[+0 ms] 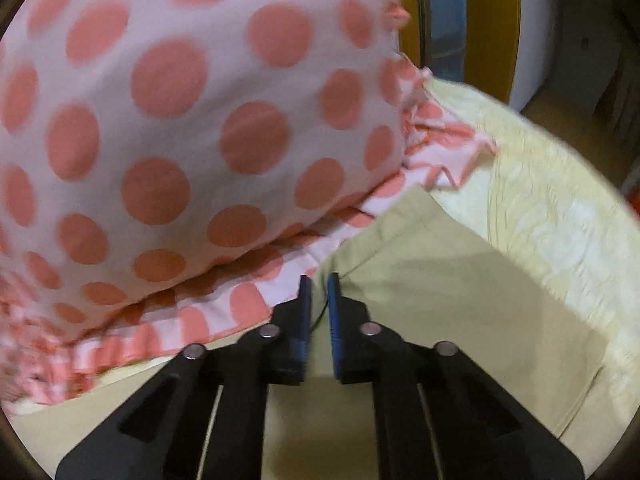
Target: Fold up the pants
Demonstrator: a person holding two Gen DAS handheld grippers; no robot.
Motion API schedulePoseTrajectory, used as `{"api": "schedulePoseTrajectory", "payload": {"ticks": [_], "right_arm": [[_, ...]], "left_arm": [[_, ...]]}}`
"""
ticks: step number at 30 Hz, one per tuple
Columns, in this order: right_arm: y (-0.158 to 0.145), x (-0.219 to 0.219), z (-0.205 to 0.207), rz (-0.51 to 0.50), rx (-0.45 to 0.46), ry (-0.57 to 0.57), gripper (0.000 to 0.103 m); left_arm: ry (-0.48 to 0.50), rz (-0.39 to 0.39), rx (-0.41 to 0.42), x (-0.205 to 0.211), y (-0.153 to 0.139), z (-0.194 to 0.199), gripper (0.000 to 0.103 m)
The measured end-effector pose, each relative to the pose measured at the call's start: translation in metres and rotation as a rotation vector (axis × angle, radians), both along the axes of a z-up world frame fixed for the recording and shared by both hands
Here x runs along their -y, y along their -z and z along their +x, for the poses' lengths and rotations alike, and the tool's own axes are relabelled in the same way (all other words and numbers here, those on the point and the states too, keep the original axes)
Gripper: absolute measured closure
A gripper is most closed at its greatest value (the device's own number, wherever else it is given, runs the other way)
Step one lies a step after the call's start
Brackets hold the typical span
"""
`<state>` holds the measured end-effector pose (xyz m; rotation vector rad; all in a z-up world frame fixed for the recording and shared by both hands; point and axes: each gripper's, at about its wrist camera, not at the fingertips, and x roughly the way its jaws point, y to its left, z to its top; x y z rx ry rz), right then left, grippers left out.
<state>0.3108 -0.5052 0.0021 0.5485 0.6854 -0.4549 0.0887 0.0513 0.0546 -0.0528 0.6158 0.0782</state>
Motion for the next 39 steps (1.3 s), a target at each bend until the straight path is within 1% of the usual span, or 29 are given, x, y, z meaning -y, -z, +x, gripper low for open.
{"api": "schedulePoseTrajectory", "payload": {"ticks": [1,2,4,6,7,8,9,10,11,13,15,16,17,19,20,22,23,24,25,26,28,29,30,31,33,35,36,38,39], "right_arm": [[-0.002,0.0,-0.011,0.023,0.04,-0.008,0.098],[-0.006,0.002,-0.031,0.049,0.111,-0.026,0.098],[-0.015,0.001,-0.068,0.088,0.221,-0.066,0.098],[-0.021,-0.002,-0.125,0.134,0.341,-0.115,0.098],[-0.028,-0.009,-0.14,0.159,0.374,-0.129,0.098],[-0.028,-0.014,-0.174,0.194,0.422,-0.148,0.098],[-0.026,-0.019,-0.197,0.221,0.447,-0.153,0.098],[-0.023,-0.023,-0.219,0.253,0.459,-0.152,0.098],[-0.014,-0.027,-0.241,0.295,0.463,-0.147,0.098],[0.012,-0.028,-0.266,0.366,0.44,-0.127,0.098],[0.03,-0.027,-0.271,0.436,0.413,-0.13,0.097],[0.034,-0.025,-0.269,0.463,0.401,-0.129,0.097],[0.038,-0.025,-0.27,0.495,0.388,-0.12,0.091],[0.042,-0.025,-0.275,0.502,0.374,-0.106,0.073],[0.042,-0.026,-0.276,0.486,0.377,-0.095,0.055],[0.042,-0.027,-0.284,0.445,0.382,-0.077,0.053],[0.043,-0.027,-0.284,0.425,0.378,-0.069,0.054],[0.043,-0.026,-0.283,0.408,0.379,-0.065,0.064],[0.044,-0.024,-0.28,0.395,0.377,-0.065,0.077],[0.048,-0.02,-0.275,0.403,0.374,-0.079,0.101],[0.051,-0.011,-0.281,0.455,0.437,-0.084,0.101],[0.047,-0.008,-0.287,0.451,0.485,-0.086,0.101],[0.043,-0.008,-0.291,0.433,0.503,-0.088,0.102],[0.04,-0.008,-0.292,0.418,0.513,-0.09,0.101],[0.037,-0.007,-0.293,0.408,0.524,-0.101,0.102],[0.038,-0.007,-0.292,0.413,0.527,-0.1,0.102],[0.038,-0.006,-0.292,0.416,0.528,-0.099,0.101],[0.038,-0.005,-0.291,0.428,0.528,-0.101,0.101],[0.038,-0.003,-0.291,0.43,0.527,-0.103,0.102]], "left_arm": [[-0.008,-0.006,-0.002,-0.003,0.0,-0.002,0.002],[-0.013,-0.011,0.001,-0.005,-0.001,-0.005,0.002],[-0.026,-0.025,0.011,-0.01,-0.002,-0.012,0.002],[-0.038,-0.046,0.024,-0.015,-0.005,-0.017,0.002],[-0.045,-0.061,0.028,-0.018,-0.007,-0.019,0.002],[-0.051,-0.078,0.033,-0.021,-0.009,-0.021,0.002],[-0.052,-0.096,0.038,-0.024,-0.012,-0.023,0.002],[-0.053,-0.107,0.04,-0.025,-0.014,-0.023,0.002],[-0.054,-0.116,0.041,-0.026,-0.016,-0.023,0.002],[-0.047,-0.127,0.051,-0.026,-0.022,-0.021,0.002],[-0.041,-0.125,0.065,-0.026,-0.029,-0.017,0.002],[-0.033,-0.12,0.072,-0.025,-0.033,-0.014,0.002],[-0.027,-0.116,0.071,-0.024,-0.036,-0.011,0.002],[-0.019,-0.109,0.07,-0.025,-0.04,-0.004,0.002],[-0.022,-0.105,0.065,-0.027,-0.041,0.0,0.002],[-0.02,-0.112,0.051,-0.031,-0.042,0.009,0.002],[-0.017,-0.121,0.04,-0.034,-0.042,0.015,0.002],[-0.012,-0.133,0.028,-0.037,-0.043,0.023,0.002],[-0.006,-0.145,0.025,-0.04,-0.043,0.028,0.002],[0.006,-0.164,0.025,-0.043,-0.043,0.034,0.002],[0.037,-0.212,0.018,-0.052,-0.045,0.057,0.002],[0.035,-0.234,0.001,-0.055,-0.044,0.068,0.002],[0.036,-0.256,-0.016,-0.058,-0.043,0.078,0.002],[0.026,-0.287,-0.055,-0.063,-0.04,0.098,0.002],[0.016,-0.32,-0.104,-0.068,-0.034,0.123,0.002],[-0.014,-0.338,-0.16,-0.071,-0.023,0.158,0.004],[-0.028,-0.334,-0.18,-0.071,-0.019,0.169,0.007],[-0.055,-0.33,-0.238,-0.071,-0.007,0.196,0.017],[-0.056,-0.336,-0.26,-0.07,-0.002,0.205,0.019]]}}
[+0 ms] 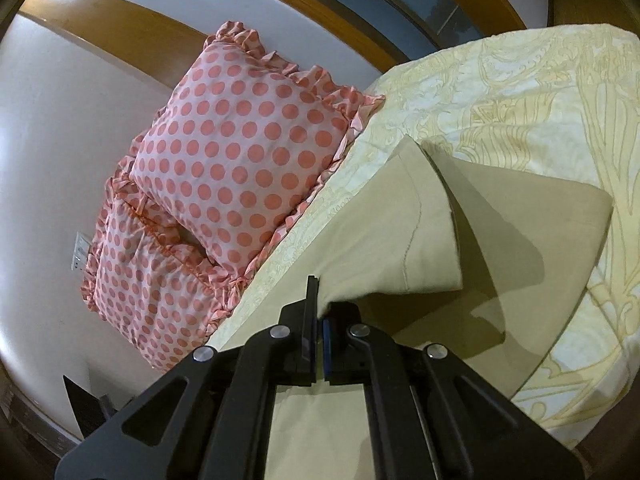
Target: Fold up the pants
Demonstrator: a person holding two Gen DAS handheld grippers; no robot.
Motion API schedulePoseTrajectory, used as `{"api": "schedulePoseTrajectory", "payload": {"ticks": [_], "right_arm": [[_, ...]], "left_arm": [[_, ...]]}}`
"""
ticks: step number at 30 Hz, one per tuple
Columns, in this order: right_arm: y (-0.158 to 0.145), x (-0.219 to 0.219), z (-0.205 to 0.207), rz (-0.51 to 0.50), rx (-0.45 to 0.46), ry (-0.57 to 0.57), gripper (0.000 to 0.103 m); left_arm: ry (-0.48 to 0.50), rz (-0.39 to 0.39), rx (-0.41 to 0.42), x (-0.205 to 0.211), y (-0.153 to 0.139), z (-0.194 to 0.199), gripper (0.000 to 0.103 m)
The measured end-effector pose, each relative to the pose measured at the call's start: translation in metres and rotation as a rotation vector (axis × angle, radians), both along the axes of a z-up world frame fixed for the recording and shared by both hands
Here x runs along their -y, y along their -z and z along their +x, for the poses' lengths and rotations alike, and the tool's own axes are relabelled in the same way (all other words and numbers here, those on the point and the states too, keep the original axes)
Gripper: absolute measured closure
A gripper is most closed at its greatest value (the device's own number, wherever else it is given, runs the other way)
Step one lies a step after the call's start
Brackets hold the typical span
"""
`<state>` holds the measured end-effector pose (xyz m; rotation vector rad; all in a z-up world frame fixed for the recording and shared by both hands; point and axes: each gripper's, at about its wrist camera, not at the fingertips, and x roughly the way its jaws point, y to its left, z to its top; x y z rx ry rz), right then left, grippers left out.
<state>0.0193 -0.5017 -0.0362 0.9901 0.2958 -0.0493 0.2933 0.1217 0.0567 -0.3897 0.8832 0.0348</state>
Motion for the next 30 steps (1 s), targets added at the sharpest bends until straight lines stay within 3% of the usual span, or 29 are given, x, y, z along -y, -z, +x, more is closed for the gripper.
{"api": "schedulePoseTrajectory", "payload": {"ticks": [3,5,6,7,11,15,18,20,24,30], "right_arm": [[-0.001,-0.001,0.0,-0.004,0.003,0.0,0.101],[-0.006,0.0,0.002,-0.023,0.011,-0.006,0.101],[-0.008,0.001,0.003,-0.03,0.017,-0.011,0.101],[-0.012,0.002,0.003,-0.035,0.024,-0.015,0.101],[-0.027,0.008,-0.01,-0.057,0.068,-0.008,0.101],[-0.024,0.016,-0.03,-0.07,0.064,0.013,0.101],[-0.01,0.021,-0.037,-0.059,0.025,0.02,0.101],[0.002,0.022,-0.04,-0.041,-0.005,0.026,0.101],[0.017,0.026,-0.047,-0.022,-0.035,0.04,0.101],[0.026,0.026,-0.061,-0.067,-0.101,0.063,0.101]], "left_arm": [[-0.008,-0.011,-0.082,0.001,0.019,0.03,0.039],[-0.033,0.001,-0.118,-0.001,0.03,0.043,0.081],[-0.05,0.012,-0.097,-0.004,0.028,0.04,0.093],[-0.047,-0.017,-0.088,-0.008,0.027,0.036,0.096],[-0.032,-0.033,0.029,-0.018,-0.008,-0.03,0.098],[-0.004,0.014,0.147,-0.024,-0.039,-0.139,0.097],[-0.017,0.046,0.157,-0.025,-0.03,-0.213,0.097],[-0.047,0.061,0.122,-0.023,-0.006,-0.253,0.097],[-0.071,0.028,0.048,-0.022,0.028,-0.284,0.098],[-0.067,0.057,0.073,-0.018,0.036,-0.302,0.098]]}}
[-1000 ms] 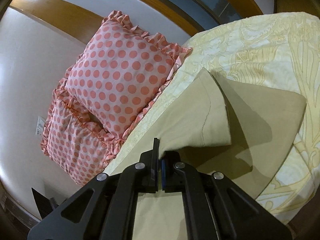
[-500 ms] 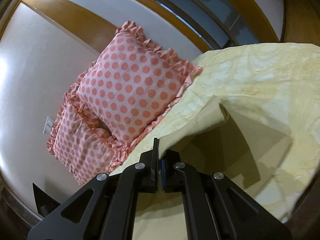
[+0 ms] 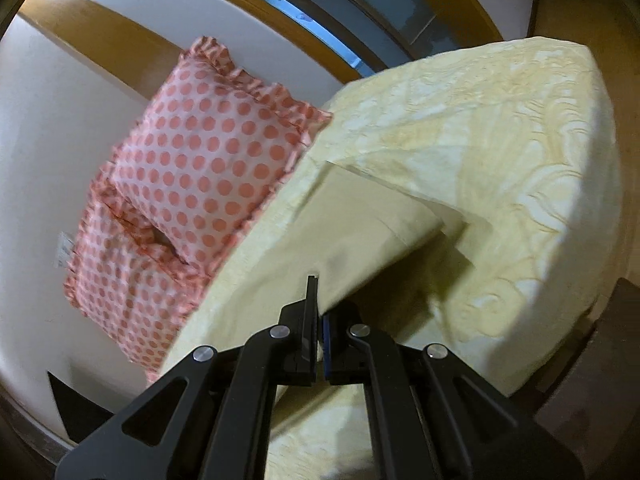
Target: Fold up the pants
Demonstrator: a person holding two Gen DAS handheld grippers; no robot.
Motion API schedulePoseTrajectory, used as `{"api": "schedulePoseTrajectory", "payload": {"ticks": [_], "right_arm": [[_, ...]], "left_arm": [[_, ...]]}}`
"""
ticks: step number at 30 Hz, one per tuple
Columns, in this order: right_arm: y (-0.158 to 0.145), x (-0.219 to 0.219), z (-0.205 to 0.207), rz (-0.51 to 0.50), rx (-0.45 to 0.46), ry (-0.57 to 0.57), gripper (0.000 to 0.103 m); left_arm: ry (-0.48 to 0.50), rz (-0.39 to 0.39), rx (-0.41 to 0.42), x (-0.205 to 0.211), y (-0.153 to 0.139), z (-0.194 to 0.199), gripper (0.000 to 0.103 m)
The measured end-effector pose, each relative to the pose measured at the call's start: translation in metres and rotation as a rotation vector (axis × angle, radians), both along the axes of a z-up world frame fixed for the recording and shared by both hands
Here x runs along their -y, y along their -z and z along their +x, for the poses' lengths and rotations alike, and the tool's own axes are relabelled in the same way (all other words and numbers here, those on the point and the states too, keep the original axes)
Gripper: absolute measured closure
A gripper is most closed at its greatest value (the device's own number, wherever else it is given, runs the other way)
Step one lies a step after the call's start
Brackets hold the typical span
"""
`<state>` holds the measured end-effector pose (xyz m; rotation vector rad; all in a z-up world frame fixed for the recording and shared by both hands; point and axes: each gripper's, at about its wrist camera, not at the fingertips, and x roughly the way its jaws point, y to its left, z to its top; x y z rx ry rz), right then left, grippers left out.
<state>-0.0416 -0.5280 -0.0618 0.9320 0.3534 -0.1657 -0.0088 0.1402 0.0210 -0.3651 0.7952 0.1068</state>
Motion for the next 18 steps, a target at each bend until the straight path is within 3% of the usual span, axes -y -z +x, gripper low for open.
{"api": "schedulePoseTrajectory", "payload": {"ticks": [2,3,4,5,6,8,12,15,18], "right_arm": [[0.0,-0.003,-0.005,-0.036,-0.039,0.016,0.097],[-0.002,-0.005,-0.012,-0.047,-0.05,0.038,0.084],[-0.004,-0.005,-0.017,-0.054,-0.045,0.053,0.072],[-0.007,-0.004,-0.027,-0.073,-0.024,0.098,0.048],[-0.009,-0.003,-0.036,-0.093,-0.011,0.145,0.044],[-0.009,0.0,-0.039,-0.108,-0.022,0.172,0.044],[0.0,-0.003,-0.027,-0.105,-0.031,0.148,0.047],[0.003,-0.019,-0.015,-0.143,-0.029,0.078,0.063],[0.003,-0.036,-0.01,-0.218,-0.029,0.062,0.064]], "left_arm": [[0.015,0.042,0.007,0.004,0.001,-0.005,0.092],[0.018,0.053,0.016,0.005,0.0,-0.009,0.089],[0.017,0.07,0.029,0.005,-0.004,-0.014,0.078],[0.018,0.08,0.048,0.005,-0.009,-0.019,0.071],[0.019,0.082,0.067,0.004,-0.013,-0.024,0.067],[-0.044,0.135,0.122,0.0,-0.027,-0.038,0.042],[-0.098,0.167,0.215,-0.007,-0.046,-0.044,0.037],[-0.095,0.166,0.197,-0.009,-0.043,-0.031,0.034],[-0.094,0.161,0.161,-0.013,-0.032,-0.014,0.034]]}}
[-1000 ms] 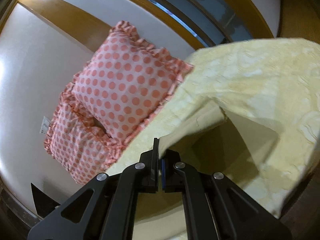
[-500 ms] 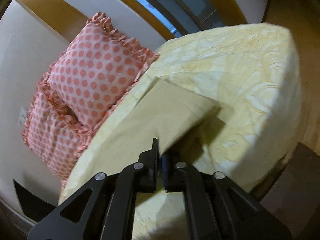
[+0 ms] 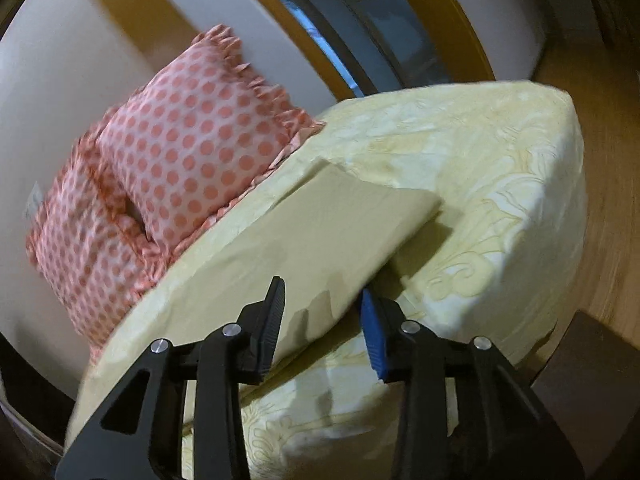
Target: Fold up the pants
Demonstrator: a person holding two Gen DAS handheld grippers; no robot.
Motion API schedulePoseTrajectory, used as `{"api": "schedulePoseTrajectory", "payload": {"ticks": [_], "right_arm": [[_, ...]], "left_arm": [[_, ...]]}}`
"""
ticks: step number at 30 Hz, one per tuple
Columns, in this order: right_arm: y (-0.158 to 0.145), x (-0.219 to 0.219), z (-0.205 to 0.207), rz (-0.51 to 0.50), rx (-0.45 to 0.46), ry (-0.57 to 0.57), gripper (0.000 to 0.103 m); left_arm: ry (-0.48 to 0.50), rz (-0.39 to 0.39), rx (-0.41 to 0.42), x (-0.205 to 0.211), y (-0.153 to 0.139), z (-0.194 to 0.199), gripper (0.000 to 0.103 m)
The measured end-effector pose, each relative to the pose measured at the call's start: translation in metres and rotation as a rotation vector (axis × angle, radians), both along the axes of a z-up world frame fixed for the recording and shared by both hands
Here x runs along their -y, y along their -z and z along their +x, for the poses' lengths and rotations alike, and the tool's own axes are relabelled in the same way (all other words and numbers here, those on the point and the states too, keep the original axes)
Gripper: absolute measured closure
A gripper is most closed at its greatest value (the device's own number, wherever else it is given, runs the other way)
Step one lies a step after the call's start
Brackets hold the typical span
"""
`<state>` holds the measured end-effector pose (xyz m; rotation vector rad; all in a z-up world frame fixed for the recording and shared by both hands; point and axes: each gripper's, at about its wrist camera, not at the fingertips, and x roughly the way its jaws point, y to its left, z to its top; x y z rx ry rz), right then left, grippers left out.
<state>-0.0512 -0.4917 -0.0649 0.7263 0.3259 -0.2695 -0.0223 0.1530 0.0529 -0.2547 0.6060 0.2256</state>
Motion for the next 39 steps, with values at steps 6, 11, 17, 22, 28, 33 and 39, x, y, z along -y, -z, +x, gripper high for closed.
{"api": "schedulePoseTrajectory", "payload": {"ticks": [6,11,17,22,28,33,39], "right_arm": [[-0.002,-0.006,0.009,-0.093,0.022,-0.027,0.1],[-0.059,-0.044,0.028,-0.217,0.121,-0.139,0.1],[-0.121,-0.177,0.073,-0.309,0.289,-0.55,0.099],[-0.102,-0.331,0.1,-0.367,0.226,-1.013,0.099],[-0.053,-0.417,0.081,-0.536,0.025,-1.321,0.043],[-0.078,-0.381,0.076,-0.516,0.141,-1.149,0.033],[-0.066,-0.34,0.11,-0.418,-0.023,-0.899,0.043]], "left_arm": [[-0.023,-0.005,-0.06,-0.011,0.029,0.019,0.026],[-0.003,0.037,-0.047,-0.004,0.034,0.018,0.017],[-0.026,-0.036,0.01,-0.015,0.026,0.007,0.017],[-0.114,-0.046,0.036,-0.039,0.021,-0.005,0.017],[-0.192,-0.078,0.023,-0.074,0.027,-0.015,0.017],[-0.223,-0.117,0.027,-0.093,0.032,-0.013,0.017],[-0.244,-0.184,0.027,-0.105,0.038,-0.012,0.017]]}}
